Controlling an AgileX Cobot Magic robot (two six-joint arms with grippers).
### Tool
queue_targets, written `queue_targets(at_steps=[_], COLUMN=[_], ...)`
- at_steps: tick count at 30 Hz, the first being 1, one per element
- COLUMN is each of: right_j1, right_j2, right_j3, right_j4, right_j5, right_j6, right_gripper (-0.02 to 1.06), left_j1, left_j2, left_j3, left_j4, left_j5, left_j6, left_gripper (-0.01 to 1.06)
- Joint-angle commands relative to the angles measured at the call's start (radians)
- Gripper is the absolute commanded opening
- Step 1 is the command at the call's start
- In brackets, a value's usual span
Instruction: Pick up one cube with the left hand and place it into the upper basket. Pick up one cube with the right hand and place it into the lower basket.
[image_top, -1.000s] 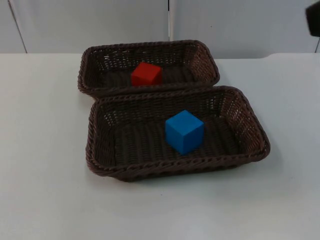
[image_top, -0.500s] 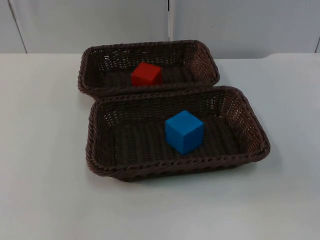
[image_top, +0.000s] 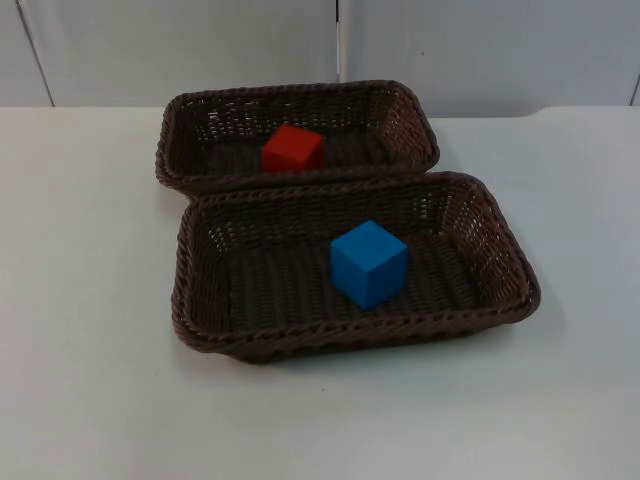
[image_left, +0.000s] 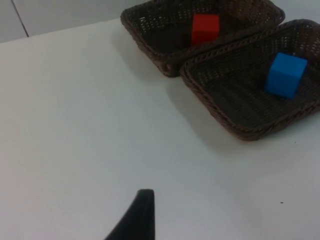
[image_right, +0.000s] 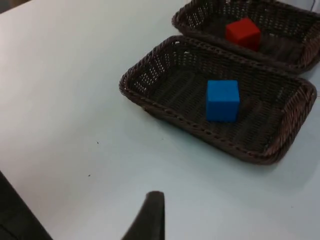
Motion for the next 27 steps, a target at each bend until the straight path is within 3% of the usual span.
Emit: queue_targets(at_steps=[1, 3, 10, 16, 27], right_j1=[0.0, 0.0, 0.0, 0.0, 0.0], right_j2=[-0.052, -0.111, -0.231, -0.307, -0.35], right_j3=[0.004, 0.004, 0.004, 0.004, 0.046], right_j4=[-0.038, -0.07, -0.058, -0.049, -0.098], right_j5=[0.047, 0.089, 0.164, 0.284, 0.272], right_j6=[0.049, 0.103, 0.105, 0.105, 0.173], right_gripper=[0.84, 0.84, 0.84, 0.84, 0.84], left_j1=[-0.004, -0.004, -0.004, -0.004, -0.004], left_j2=[-0.003, -0.003, -0.003, -0.003, -0.003], left_j3=[0.005, 0.006, 0.006, 0.006, 0.006], left_j4=[0.027, 0.038, 0.038, 0.028, 0.02], left_j5=[0.004, 0.004, 0.004, 0.004, 0.004], left_j6=[0.0, 0.0, 0.0, 0.0, 0.0], left_gripper=[0.99, 0.99, 0.99, 0.99, 0.99])
